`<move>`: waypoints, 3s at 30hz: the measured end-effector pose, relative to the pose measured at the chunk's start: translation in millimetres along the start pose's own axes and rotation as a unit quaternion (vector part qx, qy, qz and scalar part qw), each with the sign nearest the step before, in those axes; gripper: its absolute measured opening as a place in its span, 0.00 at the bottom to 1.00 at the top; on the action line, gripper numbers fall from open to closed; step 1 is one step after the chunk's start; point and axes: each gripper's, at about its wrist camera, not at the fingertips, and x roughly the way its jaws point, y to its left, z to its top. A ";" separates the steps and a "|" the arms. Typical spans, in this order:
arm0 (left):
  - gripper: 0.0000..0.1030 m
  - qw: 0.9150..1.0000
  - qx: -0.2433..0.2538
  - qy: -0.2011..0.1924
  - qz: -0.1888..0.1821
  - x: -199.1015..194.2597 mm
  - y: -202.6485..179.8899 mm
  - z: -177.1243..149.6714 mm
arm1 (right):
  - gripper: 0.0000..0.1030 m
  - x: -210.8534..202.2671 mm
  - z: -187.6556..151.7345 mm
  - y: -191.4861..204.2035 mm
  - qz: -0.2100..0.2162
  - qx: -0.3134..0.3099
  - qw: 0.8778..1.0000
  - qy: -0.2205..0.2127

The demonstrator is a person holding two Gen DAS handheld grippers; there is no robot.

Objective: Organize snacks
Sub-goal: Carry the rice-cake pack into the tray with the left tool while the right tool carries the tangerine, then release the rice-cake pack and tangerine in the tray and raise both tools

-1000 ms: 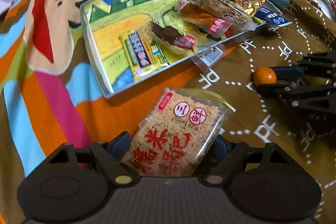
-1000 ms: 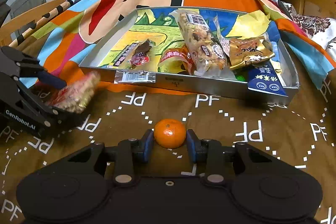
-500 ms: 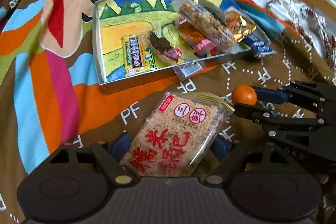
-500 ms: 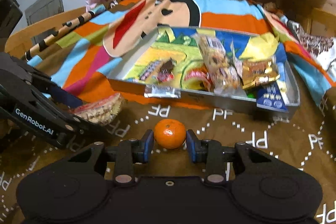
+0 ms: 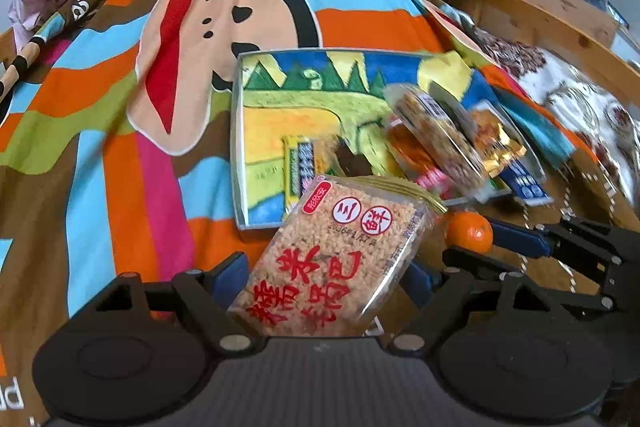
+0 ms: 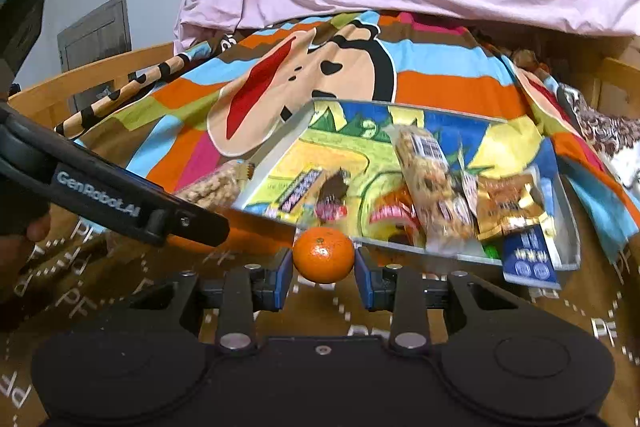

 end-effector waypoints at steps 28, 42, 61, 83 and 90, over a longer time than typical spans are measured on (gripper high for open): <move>0.87 0.999 -0.046 -0.008 0.022 76.5 15.2 44.9 | 0.50 93.2 41.6 -24.1 -0.070 -0.043 0.997 0.012; 0.99 0.987 -0.105 -0.107 0.062 7.5 34.1 6.2 | 0.80 27.2 30.4 -24.7 -0.059 -0.003 0.997 -0.048; 1.00 0.976 -0.116 -0.150 0.103 -81.2 -10.8 -71.6 | 0.99 -105.8 -0.5 -23.5 -0.070 0.036 0.992 -0.094; 1.00 0.978 -0.103 -0.123 0.134 -121.7 -35.4 -150.1 | 0.99 -175.7 -64.9 7.8 -0.076 0.031 0.995 -0.060; 1.00 0.978 -0.098 -0.127 0.137 -128.7 -39.1 -159.8 | 0.99 -184.2 -77.0 13.3 -0.086 0.027 0.994 -0.054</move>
